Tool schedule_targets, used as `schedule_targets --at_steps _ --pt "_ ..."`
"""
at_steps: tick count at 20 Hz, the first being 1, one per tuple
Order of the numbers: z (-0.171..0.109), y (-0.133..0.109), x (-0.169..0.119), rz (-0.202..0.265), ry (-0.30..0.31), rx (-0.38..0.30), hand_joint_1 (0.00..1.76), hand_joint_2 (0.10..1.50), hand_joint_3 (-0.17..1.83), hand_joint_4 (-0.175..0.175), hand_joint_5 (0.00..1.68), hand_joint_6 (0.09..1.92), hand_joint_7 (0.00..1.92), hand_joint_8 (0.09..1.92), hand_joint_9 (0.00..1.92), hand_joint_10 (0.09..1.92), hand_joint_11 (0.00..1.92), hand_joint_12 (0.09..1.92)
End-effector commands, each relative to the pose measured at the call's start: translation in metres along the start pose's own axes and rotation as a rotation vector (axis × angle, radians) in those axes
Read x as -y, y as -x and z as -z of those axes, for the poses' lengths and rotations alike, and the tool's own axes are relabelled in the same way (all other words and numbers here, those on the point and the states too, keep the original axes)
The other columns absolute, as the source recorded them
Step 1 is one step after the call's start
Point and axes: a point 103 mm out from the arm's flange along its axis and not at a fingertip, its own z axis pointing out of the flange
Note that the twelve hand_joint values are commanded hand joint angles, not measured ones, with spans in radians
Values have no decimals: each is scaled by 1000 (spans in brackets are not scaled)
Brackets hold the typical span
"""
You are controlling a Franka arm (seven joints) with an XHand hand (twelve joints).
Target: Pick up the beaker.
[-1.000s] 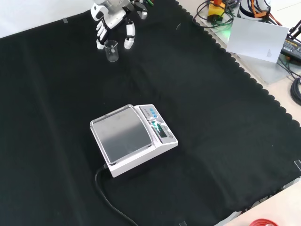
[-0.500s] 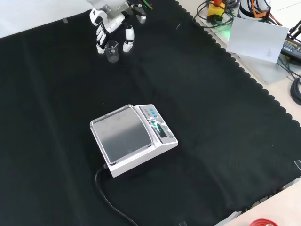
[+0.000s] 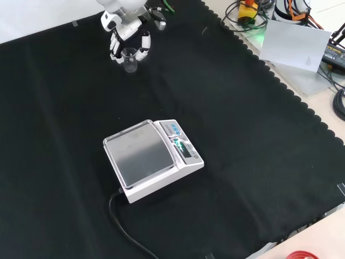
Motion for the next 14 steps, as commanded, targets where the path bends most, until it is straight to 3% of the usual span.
schedule_targets --at_steps 1,12,14 --pt "-1 -4 -2 3 30 9 1087 768 705 -68 611 823 428 683 880 648 653 1197" --pt "12 -6 0 10 33 43 1181 814 723 -91 710 919 545 711 955 709 852 1054" --pt "19 -5 3 15 34 47 1134 1016 379 -146 757 1167 561 723 950 748 860 1050"
